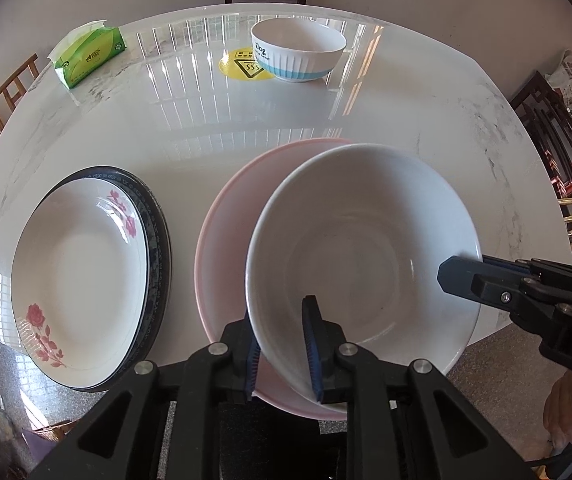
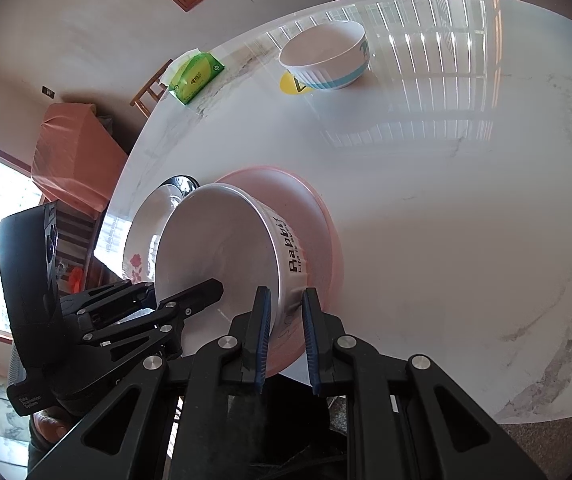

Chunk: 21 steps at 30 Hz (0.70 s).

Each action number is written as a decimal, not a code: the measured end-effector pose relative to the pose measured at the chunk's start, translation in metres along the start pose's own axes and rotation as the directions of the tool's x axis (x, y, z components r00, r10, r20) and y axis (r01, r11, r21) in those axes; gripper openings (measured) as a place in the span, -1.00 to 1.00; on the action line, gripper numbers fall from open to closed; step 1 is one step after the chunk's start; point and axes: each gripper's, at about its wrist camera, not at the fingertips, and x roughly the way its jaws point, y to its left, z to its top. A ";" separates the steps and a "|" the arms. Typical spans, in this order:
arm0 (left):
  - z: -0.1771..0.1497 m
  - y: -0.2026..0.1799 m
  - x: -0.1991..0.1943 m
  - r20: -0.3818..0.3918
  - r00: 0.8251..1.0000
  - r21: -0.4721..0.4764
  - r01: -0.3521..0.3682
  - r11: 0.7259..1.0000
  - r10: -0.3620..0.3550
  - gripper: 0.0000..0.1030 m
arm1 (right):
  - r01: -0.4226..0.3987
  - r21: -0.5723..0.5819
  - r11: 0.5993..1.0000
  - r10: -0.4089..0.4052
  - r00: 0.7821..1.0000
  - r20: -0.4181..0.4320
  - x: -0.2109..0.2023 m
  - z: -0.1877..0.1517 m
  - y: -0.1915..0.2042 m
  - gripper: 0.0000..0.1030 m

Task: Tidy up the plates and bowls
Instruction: 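Lift the lettered white bowl with both grippers and carry it over the pink bowl, then lower the white bowl into the pink bowl and open both grippers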

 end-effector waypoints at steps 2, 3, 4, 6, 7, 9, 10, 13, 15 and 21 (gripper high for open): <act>0.001 -0.002 0.000 0.002 1.000 0.012 -0.021 1.000 0.021 -0.48 | 0.001 -0.002 1.000 -0.001 1.000 -0.002 0.002 0.001 0.000 -0.71; 0.002 -0.004 0.000 0.000 0.999 0.019 -0.034 0.999 0.034 -0.45 | 0.002 -0.003 1.000 -0.002 1.000 -0.004 0.002 0.001 0.001 -0.72; 0.002 -0.004 0.001 -0.001 0.999 0.025 -0.044 0.999 0.044 -0.45 | 0.003 -0.004 1.000 -0.004 1.000 -0.005 0.003 0.001 0.001 -0.72; 0.002 -0.005 0.001 0.003 0.998 0.033 -0.060 0.998 0.060 -0.44 | 0.009 -0.008 1.000 -0.009 1.000 -0.004 0.004 0.001 0.001 -0.72; 0.003 -0.005 0.002 0.004 0.998 0.038 -0.065 0.997 0.065 -0.44 | 0.012 -0.010 1.000 -0.012 1.000 -0.003 0.005 0.001 0.001 -0.72; 0.003 -0.007 0.003 0.008 0.997 0.053 -0.081 0.995 0.081 -0.44 | 0.017 -0.016 1.000 -0.017 1.000 0.000 0.005 0.001 0.001 -0.72; 0.004 -0.008 0.003 0.010 0.996 0.062 -0.090 0.994 0.090 -0.44 | 0.020 -0.019 1.000 -0.020 1.000 0.001 0.006 0.001 0.002 -0.72; 0.005 -0.008 0.005 0.013 0.995 0.075 -0.102 0.992 0.101 -0.44 | 0.035 -0.031 0.999 -0.035 0.999 0.007 0.007 0.001 0.004 -0.72; 0.006 -0.007 0.007 0.010 0.995 0.087 -0.102 0.991 0.102 -0.44 | 0.044 -0.038 0.998 -0.044 0.999 0.011 0.007 0.001 0.005 -0.72; 0.008 -0.010 0.008 0.017 0.991 0.133 -0.132 0.982 0.131 -0.43 | 0.080 -0.068 0.994 -0.079 0.997 0.019 0.006 0.002 0.009 -0.72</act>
